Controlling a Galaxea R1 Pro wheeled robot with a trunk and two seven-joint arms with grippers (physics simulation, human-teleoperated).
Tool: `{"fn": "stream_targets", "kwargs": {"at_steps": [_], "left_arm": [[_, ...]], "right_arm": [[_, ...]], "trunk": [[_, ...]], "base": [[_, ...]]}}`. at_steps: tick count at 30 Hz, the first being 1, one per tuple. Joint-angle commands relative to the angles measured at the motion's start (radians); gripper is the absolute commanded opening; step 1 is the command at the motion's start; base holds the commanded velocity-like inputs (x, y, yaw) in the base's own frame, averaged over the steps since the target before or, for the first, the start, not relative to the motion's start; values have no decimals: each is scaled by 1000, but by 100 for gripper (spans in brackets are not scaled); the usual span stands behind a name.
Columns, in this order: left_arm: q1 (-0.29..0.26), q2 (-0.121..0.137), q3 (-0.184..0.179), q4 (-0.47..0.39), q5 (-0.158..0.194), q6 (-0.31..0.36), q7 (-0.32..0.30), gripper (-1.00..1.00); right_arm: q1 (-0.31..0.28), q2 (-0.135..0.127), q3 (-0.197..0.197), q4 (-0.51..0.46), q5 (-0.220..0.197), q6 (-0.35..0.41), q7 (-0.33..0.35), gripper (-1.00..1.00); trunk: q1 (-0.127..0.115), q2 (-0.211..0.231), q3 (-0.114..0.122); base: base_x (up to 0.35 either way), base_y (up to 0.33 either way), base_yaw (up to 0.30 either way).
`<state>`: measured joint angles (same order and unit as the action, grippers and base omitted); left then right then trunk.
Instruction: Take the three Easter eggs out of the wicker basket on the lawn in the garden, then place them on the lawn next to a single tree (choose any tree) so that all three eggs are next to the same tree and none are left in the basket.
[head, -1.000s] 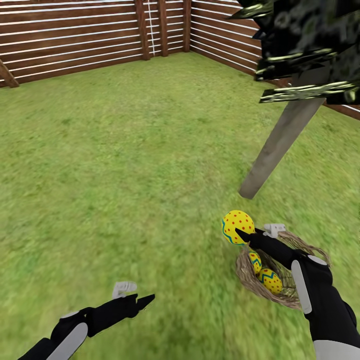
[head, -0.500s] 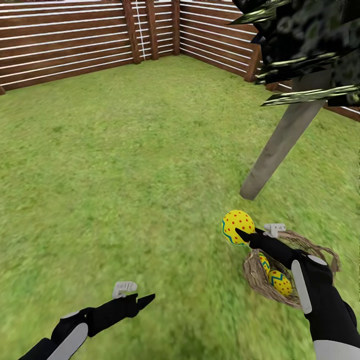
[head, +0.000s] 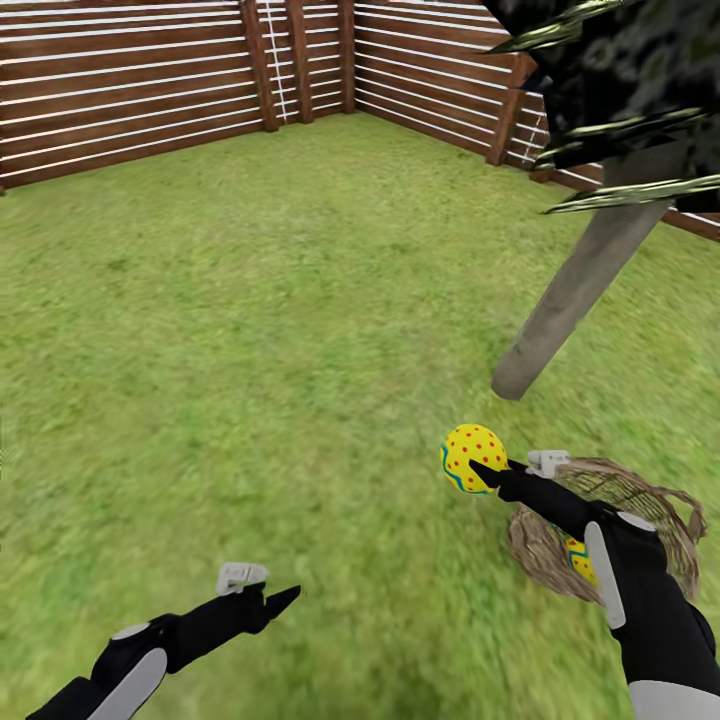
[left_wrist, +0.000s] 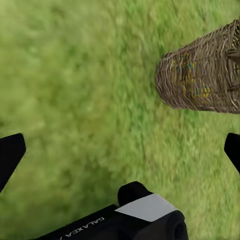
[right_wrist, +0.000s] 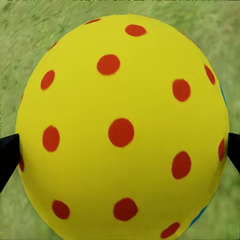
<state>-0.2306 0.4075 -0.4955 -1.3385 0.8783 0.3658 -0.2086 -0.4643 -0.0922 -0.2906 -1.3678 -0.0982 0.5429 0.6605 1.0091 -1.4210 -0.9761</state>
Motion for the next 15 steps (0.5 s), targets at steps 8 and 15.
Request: {"fn": "stream_targets", "kwargs": {"at_steps": [8,15], "left_arm": [[-1,0,-4,1,8,-90,0,100],[-1,-1,-4,13,8,-90,0,100]], "right_arm": [[-1,0,-2,5,-8,0,-37,-100],[-1,89,18,9,4,-85,-347,-100]], "trunk": [[0,0,12],[0,0,23]], "base": [[147,246,-108],[10,279,-104]]}}
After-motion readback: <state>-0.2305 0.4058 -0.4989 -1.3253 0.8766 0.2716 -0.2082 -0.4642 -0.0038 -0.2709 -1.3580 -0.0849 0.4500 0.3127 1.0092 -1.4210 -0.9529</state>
